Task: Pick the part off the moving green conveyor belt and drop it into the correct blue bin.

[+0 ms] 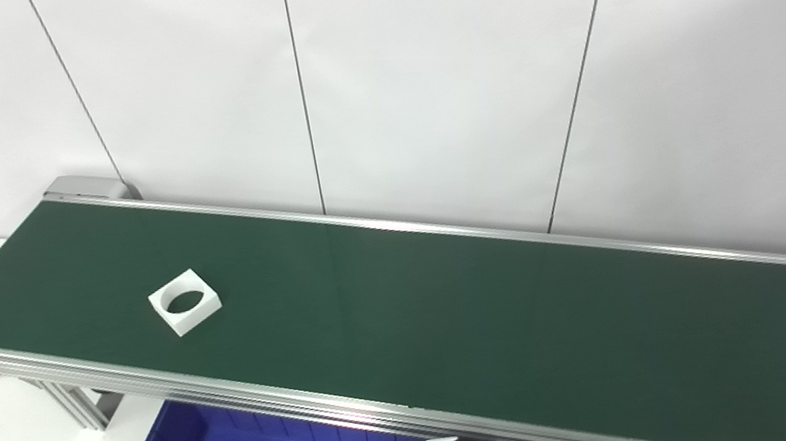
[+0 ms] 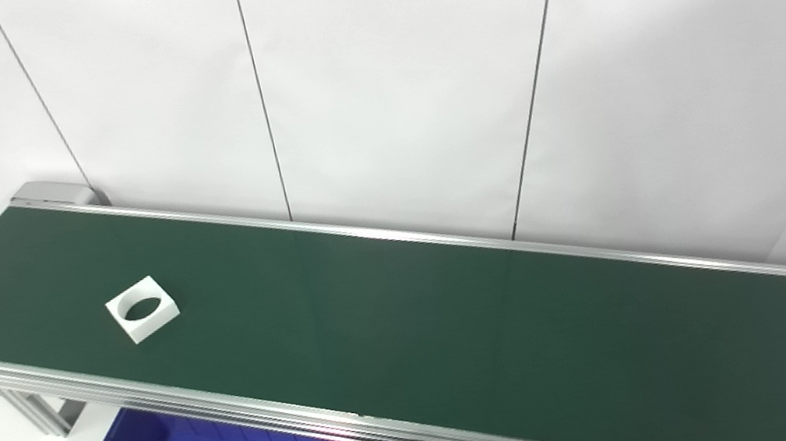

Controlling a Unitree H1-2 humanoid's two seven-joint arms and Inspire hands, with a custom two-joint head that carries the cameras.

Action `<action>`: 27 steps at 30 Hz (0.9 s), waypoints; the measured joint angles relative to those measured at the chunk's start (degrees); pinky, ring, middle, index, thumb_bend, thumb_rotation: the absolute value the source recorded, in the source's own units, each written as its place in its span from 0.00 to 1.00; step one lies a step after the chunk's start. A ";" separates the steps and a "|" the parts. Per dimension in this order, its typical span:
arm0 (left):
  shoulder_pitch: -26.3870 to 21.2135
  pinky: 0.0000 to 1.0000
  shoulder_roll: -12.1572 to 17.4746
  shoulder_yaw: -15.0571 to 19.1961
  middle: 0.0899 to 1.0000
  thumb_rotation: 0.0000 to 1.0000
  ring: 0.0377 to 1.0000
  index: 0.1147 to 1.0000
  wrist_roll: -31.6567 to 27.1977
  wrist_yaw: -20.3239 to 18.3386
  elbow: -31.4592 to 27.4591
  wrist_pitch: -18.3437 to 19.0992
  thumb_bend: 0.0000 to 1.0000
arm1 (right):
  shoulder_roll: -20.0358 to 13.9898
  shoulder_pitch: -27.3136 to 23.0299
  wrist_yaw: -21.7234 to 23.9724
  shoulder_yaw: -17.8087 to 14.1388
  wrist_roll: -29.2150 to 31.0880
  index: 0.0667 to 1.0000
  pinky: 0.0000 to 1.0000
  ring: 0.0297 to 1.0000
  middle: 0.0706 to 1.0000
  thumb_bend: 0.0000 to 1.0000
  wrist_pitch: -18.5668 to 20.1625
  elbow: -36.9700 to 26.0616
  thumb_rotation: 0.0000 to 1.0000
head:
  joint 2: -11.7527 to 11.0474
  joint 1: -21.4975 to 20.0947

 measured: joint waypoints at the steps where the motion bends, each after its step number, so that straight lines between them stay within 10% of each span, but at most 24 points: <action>1: 0.03 0.69 0.18 0.03 0.79 0.20 0.77 0.74 -0.30 0.00 -0.74 0.00 0.99 | 0.00 -0.07 0.00 -0.04 -0.12 1.00 1.00 0.99 0.96 0.68 -0.17 0.18 0.17 | 0.00 0.00; 17: -3.82 0.71 2.36 8.97 0.82 0.29 0.80 0.77 -3.63 -3.48 -17.90 0.05 1.00 | 0.23 -0.74 1.22 -0.50 1.39 1.00 1.00 1.00 0.98 0.68 -0.51 0.31 0.18 | 0.17 1.14; 27: -7.56 0.80 2.69 16.16 0.91 0.31 0.89 0.86 1.57 -3.77 -23.56 9.55 0.87 | 0.18 -2.12 1.25 -0.74 1.24 1.00 1.00 0.98 0.96 0.69 -0.75 2.01 0.22 | 0.00 2.11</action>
